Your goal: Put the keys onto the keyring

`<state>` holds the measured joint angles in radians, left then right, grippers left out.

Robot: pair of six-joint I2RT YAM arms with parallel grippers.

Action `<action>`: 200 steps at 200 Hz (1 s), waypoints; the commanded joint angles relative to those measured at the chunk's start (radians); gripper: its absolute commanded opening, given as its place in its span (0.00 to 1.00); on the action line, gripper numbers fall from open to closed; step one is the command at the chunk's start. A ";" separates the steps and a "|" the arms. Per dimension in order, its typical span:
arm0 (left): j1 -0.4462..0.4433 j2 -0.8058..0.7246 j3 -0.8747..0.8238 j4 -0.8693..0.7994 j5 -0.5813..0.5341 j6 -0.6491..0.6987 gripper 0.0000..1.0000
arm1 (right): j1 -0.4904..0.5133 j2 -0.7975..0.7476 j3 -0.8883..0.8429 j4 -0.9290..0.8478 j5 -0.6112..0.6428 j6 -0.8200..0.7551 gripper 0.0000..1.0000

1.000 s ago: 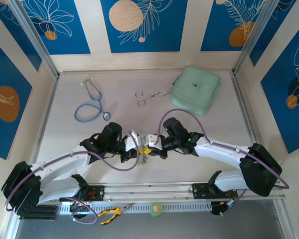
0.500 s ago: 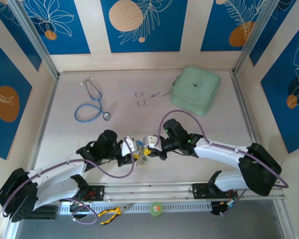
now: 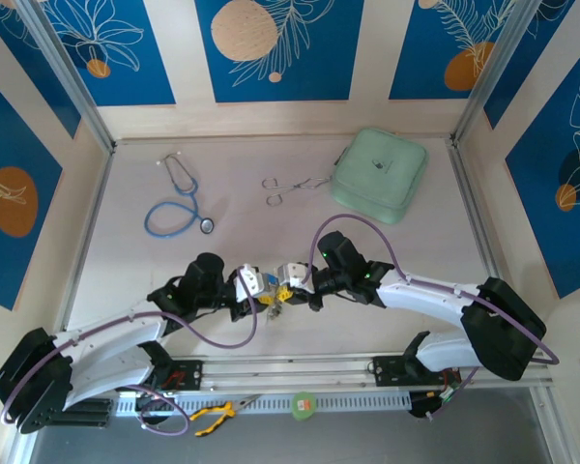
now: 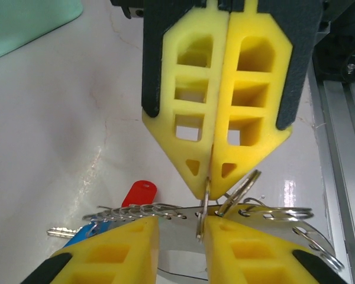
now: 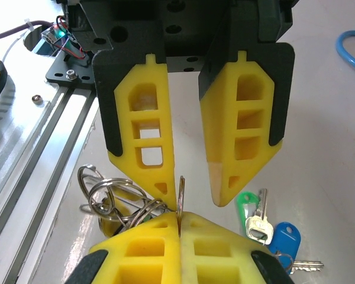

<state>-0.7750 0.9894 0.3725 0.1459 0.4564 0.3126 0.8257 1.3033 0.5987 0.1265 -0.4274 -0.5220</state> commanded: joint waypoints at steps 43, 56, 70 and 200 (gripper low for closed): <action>-0.008 -0.028 -0.032 0.099 0.049 -0.017 0.11 | 0.012 0.019 -0.020 0.062 -0.064 0.036 0.00; -0.009 -0.037 -0.037 0.110 0.045 -0.009 0.03 | 0.013 0.020 -0.023 0.064 -0.046 0.038 0.00; -0.008 -0.051 -0.044 0.122 0.028 0.000 0.00 | 0.013 0.011 -0.028 0.063 -0.007 0.038 0.05; -0.008 -0.028 0.018 0.037 -0.081 -0.008 0.00 | -0.007 -0.206 -0.004 -0.068 0.121 0.078 0.29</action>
<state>-0.7765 0.9447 0.3401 0.1917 0.3832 0.3157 0.7822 1.1069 0.5381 0.0841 -0.3035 -0.4679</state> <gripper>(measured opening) 0.064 0.283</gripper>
